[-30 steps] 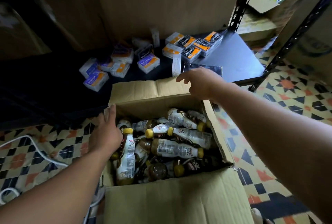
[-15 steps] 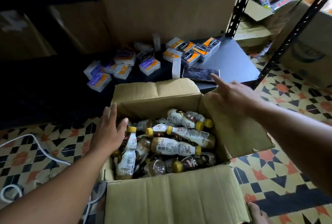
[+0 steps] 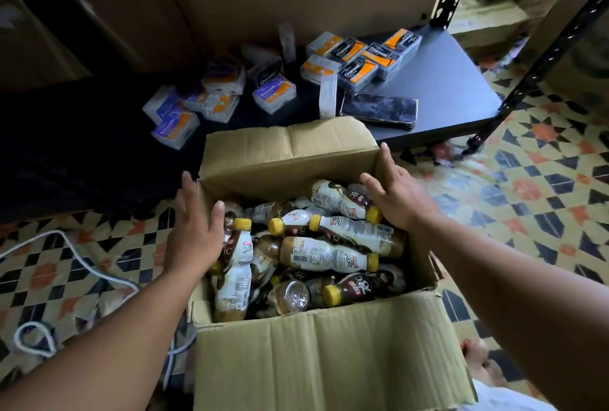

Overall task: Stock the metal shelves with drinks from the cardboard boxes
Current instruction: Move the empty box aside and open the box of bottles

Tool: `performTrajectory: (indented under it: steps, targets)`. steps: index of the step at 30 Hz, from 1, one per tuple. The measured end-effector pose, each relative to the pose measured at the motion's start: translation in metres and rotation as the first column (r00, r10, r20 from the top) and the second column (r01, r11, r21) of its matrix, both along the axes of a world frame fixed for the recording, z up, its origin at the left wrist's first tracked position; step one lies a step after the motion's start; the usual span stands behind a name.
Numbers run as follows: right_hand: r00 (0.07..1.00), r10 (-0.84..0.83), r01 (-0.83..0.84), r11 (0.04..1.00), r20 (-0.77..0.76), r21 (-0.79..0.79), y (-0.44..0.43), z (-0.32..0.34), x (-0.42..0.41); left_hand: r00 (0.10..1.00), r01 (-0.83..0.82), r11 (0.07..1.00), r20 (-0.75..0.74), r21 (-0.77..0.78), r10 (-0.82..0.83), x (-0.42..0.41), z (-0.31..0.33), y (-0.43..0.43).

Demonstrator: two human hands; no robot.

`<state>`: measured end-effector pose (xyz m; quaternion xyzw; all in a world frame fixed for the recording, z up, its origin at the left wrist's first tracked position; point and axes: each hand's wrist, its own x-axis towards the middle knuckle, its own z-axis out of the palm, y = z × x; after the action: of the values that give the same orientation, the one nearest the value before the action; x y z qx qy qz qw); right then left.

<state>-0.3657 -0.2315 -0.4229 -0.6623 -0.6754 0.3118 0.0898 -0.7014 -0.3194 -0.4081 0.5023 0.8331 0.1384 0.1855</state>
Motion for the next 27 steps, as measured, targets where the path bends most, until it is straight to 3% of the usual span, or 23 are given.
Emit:
performTrajectory:
  steps: [5,11,20,22,24,27]
  targets:
    - [1.000,-0.018,0.018,1.000,-0.003,-0.010,0.001,0.005,-0.004,0.982,-0.177,0.984,0.061,-0.018,0.178,-0.004,-0.003,0.003]
    - [0.996,-0.073,0.074,0.997,-0.048,0.022,0.009,0.007,-0.010,0.980,-0.163,0.986,0.121,0.040,0.157,-0.010,-0.013,0.019]
    - [0.995,-0.101,0.100,0.994,0.014,0.051,0.031,0.007,-0.015,0.973,-0.190,0.979,0.150,0.077,0.177,-0.008,-0.001,0.037]
    - [0.996,-0.073,0.062,0.980,0.054,0.187,0.026,0.008,-0.014,0.993,-0.103,0.984,0.066,0.143,0.095,-0.008,0.002,0.036]
    - [0.992,-0.010,-0.033,0.937,0.123,0.347,0.021,0.011,-0.016,0.994,0.053,0.972,-0.108,0.231,-0.029,-0.005,0.004,0.037]
    - [0.955,0.084,-0.191,0.909,0.284,0.372,0.012,0.018,-0.024,0.964,0.212,0.936,-0.219,0.281,-0.152,0.003,0.011,0.044]
